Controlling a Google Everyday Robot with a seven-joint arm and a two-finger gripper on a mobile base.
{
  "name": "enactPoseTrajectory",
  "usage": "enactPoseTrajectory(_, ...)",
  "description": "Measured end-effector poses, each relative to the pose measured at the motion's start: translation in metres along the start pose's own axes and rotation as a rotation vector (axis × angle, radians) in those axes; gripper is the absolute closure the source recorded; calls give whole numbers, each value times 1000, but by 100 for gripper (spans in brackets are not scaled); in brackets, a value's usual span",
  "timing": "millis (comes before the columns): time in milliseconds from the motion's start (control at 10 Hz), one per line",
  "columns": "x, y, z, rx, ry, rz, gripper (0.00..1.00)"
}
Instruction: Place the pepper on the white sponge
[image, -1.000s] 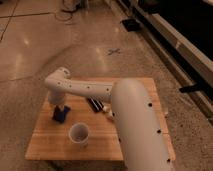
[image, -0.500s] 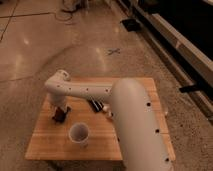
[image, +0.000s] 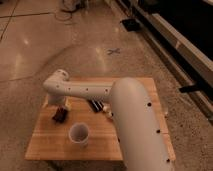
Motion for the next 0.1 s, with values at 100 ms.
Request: enactPoseTrajectory(100, 4, 2, -4, 9, 7, 7, 20)
